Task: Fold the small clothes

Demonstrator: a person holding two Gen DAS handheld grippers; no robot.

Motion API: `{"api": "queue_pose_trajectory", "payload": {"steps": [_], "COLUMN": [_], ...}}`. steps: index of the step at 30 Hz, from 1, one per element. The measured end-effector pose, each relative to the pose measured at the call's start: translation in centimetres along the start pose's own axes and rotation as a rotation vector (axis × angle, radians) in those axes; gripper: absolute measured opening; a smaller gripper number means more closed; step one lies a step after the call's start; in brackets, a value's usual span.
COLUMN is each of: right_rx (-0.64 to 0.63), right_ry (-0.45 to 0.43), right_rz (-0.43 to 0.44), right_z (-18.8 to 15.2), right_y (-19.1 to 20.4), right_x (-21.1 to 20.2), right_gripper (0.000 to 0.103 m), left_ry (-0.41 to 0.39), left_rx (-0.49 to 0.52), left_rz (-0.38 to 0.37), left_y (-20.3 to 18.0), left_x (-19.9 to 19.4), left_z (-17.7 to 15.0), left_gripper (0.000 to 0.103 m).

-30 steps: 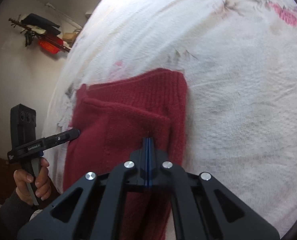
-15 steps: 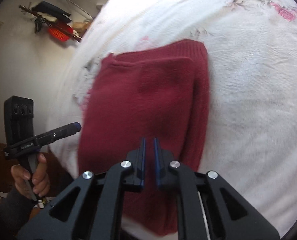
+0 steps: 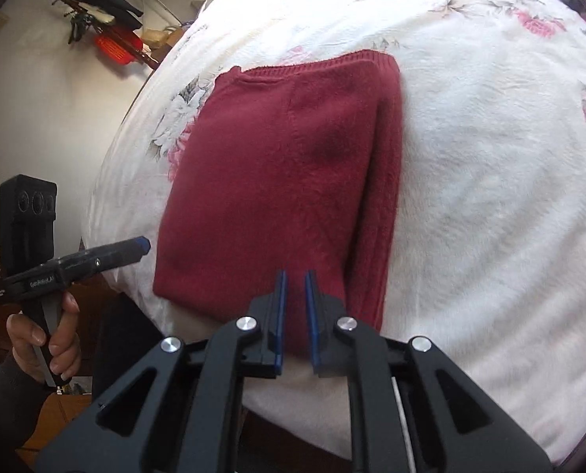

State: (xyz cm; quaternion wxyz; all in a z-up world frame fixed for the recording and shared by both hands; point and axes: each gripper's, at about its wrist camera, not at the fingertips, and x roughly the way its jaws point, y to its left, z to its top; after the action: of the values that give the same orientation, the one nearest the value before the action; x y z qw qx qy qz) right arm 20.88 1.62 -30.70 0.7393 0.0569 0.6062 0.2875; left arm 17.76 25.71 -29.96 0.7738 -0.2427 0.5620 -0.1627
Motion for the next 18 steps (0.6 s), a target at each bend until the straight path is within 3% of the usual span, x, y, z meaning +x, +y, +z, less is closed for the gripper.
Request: {"api": "queue_pose_trajectory", "payload": {"steps": [2,4,9,11,12,13,16,18], "right_rx": [0.003,0.031,0.048,0.02,0.013,0.008,-0.035,-0.046], "right_ry": [0.047,0.092,0.033,0.006,-0.007,-0.021,-0.066,-0.091], "right_rz": [-0.047,-0.078,-0.077,-0.11,-0.144,-0.175,-0.27,-0.352], "right_z": [-0.8,-1.2,-1.0,-1.6,-2.0,-2.4,-3.9,-5.1], "right_y": [-0.3,-0.8,0.5,1.3,1.8,2.3,4.6,6.3], "right_x": [1.6,3.9,2.3,0.2,-0.8,-1.7,-4.5,-6.6], "right_gripper": [0.01,0.009,0.013,0.029,0.054,0.071,0.089,0.092], "left_ry": [0.048,0.081,0.037,-0.016,-0.06,-0.092,-0.156,-0.154], "left_rx": [-0.003,-0.043,-0.091,-0.066,-0.039,-0.019,0.044,0.072], "left_rz": [0.078,0.081,0.091,0.172,0.262,0.326,0.438,0.51], "left_y": [1.3,2.1,1.9,1.3,0.4,-0.3,-2.6,-3.9], "left_x": [1.1,2.9,-0.1,-1.9,-3.6,-4.8,-8.1,-10.0], "left_z": [-1.3,-2.0,-2.9,-3.6,-4.3,-4.8,-7.0,-8.2], "left_gripper": [0.042,0.042,0.048,0.059,0.066,0.075,0.084,0.09]}}
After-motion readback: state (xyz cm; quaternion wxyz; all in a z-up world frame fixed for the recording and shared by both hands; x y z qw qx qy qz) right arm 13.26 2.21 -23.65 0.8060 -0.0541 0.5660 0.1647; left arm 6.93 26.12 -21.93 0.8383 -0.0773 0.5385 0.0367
